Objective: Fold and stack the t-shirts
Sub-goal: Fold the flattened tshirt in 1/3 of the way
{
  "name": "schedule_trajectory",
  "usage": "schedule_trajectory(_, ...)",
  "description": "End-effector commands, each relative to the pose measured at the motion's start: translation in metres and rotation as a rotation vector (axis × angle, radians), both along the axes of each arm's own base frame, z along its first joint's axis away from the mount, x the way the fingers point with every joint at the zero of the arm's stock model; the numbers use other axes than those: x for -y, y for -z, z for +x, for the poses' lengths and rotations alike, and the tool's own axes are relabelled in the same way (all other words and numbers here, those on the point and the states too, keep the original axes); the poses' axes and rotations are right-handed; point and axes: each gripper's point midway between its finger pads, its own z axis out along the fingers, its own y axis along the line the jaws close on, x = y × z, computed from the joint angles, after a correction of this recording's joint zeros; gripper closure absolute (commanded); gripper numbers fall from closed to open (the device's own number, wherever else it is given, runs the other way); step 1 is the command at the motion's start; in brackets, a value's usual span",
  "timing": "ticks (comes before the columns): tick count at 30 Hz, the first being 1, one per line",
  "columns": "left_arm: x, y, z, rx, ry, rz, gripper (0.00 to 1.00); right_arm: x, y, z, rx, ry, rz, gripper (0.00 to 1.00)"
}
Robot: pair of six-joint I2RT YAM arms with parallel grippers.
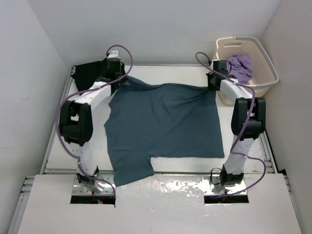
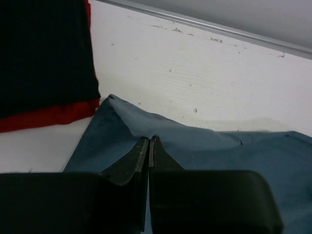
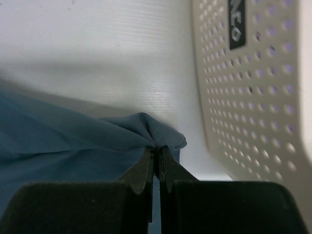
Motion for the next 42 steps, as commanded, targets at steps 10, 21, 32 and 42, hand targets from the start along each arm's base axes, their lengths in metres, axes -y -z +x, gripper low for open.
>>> schedule_trajectory(10, -0.025, -0.021, -0.085, -0.019, -0.108, -0.082, 1.0, 0.017, -0.025, -0.034, -0.016, 0.051, -0.024, 0.99)
schedule_trajectory(21, -0.035, -0.015, -0.168, -0.164, -0.173, -0.157, 1.0, 0.017, -0.024, -0.056, -0.06, 0.014, -0.041, 1.0)
schedule_trajectory(32, -0.019, 0.052, -0.23, -0.374, -0.134, -0.254, 1.0, 0.02, -0.006, -0.079, -0.142, 0.012, -0.052, 1.0)
schedule_trajectory(42, -0.021, 0.121, -0.291, -0.64, -0.142, -0.23, 0.56, 0.024, 0.028, -0.108, -0.227, 0.073, -0.053, 0.82)
